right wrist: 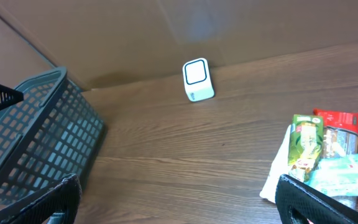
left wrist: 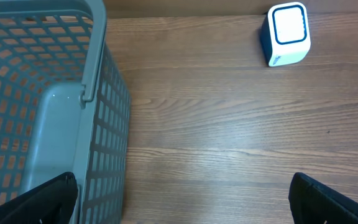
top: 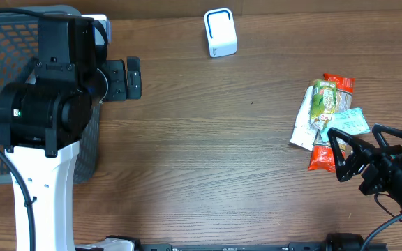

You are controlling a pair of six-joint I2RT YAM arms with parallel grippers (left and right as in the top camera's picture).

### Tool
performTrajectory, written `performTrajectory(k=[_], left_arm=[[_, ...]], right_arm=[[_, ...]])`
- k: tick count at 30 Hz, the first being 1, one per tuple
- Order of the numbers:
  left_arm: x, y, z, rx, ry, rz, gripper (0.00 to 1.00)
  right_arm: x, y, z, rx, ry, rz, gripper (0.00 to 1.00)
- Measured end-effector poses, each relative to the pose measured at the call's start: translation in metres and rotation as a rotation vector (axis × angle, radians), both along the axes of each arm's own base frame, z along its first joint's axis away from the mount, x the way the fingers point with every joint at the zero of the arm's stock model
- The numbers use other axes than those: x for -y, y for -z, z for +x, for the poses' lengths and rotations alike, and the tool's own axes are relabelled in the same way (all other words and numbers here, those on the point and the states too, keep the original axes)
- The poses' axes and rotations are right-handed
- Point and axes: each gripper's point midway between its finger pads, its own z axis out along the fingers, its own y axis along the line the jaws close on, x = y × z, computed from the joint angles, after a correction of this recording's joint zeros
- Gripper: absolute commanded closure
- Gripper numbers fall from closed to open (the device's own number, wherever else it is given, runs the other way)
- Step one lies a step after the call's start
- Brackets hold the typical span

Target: Scan the item barcode

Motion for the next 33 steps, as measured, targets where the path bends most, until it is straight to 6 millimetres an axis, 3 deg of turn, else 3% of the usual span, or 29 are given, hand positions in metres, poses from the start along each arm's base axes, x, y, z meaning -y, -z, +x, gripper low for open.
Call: performTrajectory(k=[6,19,25,29,30,33], left_arm=[[0.0,0.0,0.0,0.0,0.0,0.0,0.0],[0.0,0.0,0.0,0.0,0.0,0.0,0.0],[0.0,0.0,0.0,0.0,0.0,0.0,0.0],[0.0,0.0,0.0,0.0,0.0,0.0,0.0],[0.0,0.0,0.0,0.0,0.001,0.0,0.01],[0.0,0.0,0.0,0.0,0.001,0.0,0.0]], right_arm=[[0.001,-0.012,0.006,0.06,0.005,-0.007,0.0],[0.015,-0.012,0.011,0.072,0.075,-0.061,0.0],[0.021,-0.023,0.024,0.234,0.083,-0.144,0.0],[0.022,-0.018,0.033,0.384,0.088,-0.185,0.0],[0.022,-0.005,0.035,0.422,0.087,-0.193,0.0],[0.022,0.01,0.04,0.55,0.093,-0.201,0.0]])
